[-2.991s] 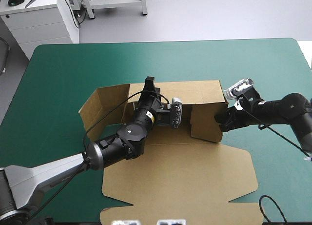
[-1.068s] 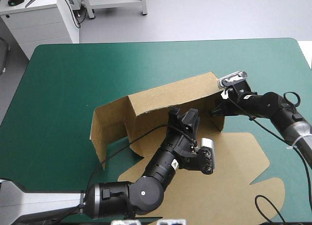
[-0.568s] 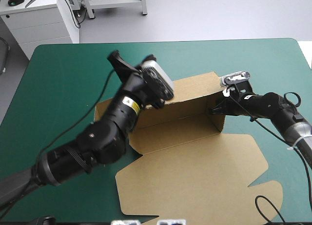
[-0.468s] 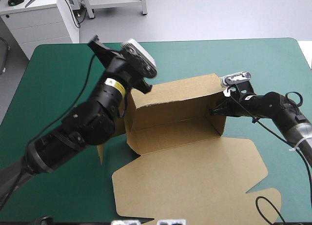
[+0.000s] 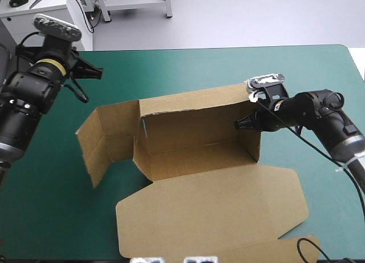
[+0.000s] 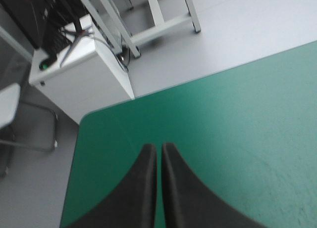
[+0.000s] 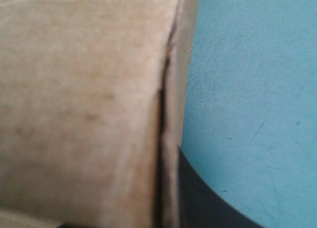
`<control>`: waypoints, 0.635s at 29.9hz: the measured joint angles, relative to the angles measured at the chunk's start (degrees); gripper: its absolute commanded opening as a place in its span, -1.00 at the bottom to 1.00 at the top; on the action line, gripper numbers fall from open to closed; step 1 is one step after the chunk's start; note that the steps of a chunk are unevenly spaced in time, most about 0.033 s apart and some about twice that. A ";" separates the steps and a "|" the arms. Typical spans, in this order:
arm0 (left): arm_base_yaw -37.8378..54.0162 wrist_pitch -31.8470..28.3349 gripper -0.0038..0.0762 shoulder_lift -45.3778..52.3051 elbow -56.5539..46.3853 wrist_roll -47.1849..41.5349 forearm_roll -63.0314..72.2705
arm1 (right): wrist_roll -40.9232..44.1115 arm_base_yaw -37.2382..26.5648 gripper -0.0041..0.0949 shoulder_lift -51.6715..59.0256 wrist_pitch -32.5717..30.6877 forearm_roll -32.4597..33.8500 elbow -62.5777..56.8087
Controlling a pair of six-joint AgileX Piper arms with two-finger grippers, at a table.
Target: Fold the box
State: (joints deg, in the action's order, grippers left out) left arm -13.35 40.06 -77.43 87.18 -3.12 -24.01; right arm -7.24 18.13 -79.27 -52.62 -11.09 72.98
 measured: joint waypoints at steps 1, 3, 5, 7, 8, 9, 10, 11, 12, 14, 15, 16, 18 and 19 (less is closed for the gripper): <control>3.23 0.78 -0.87 0.00 0.00 3.12 4.92 | 1.62 0.73 -0.92 -0.34 -0.83 1.00 0.93; 7.63 2.29 -0.87 0.00 -0.16 7.33 10.94 | 3.41 1.09 -0.92 -1.04 -2.10 1.97 2.20; 11.88 3.78 -0.87 0.07 -1.00 11.18 17.18 | 4.69 1.28 -0.92 -2.50 -4.61 2.55 3.71; 15.50 4.88 -0.87 0.07 -2.49 13.97 22.13 | 5.58 1.28 -0.92 -4.56 -7.76 2.68 5.18; 16.75 5.32 -0.87 0.07 -3.19 14.88 24.01 | 5.84 1.28 -0.92 -5.52 -8.73 2.70 5.75; 18.17 5.91 -0.87 0.07 -4.06 15.95 26.08 | 6.04 1.28 -0.92 -6.81 -9.93 2.91 6.50; 19.37 6.41 -0.87 0.07 -4.93 17.00 27.68 | 6.23 1.28 -0.92 -8.19 -10.71 2.96 7.27; 20.20 6.89 -0.87 0.07 -5.79 17.86 28.83 | 6.28 1.28 -0.92 -9.69 -11.25 3.08 7.89; 21.04 7.26 -0.87 0.07 -6.58 18.88 30.00 | 6.41 1.28 -0.92 -11.22 -11.86 3.09 8.73; 21.76 7.56 -0.88 0.07 -7.82 20.53 31.00 | 6.51 1.28 -0.92 -13.99 -12.86 3.09 10.67; 21.76 7.91 -0.89 0.07 -8.34 21.41 31.21 | 6.51 1.28 -0.92 -15.18 -13.39 3.09 12.00; 21.76 8.34 -0.90 0.07 -8.76 22.40 31.26 | 6.30 1.28 -0.92 -16.33 -13.74 3.26 13.26; 21.76 9.62 -0.91 0.07 -8.99 23.56 31.47 | 5.48 1.28 -0.89 -18.52 -13.19 3.32 15.60; 21.76 10.22 -0.92 0.07 -8.99 23.94 31.52 | 5.09 1.28 -0.86 -19.85 -12.30 3.32 16.69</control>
State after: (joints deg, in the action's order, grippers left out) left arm 8.41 50.28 -77.36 78.18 20.82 7.51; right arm -2.14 19.41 -99.12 -64.92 -7.77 89.67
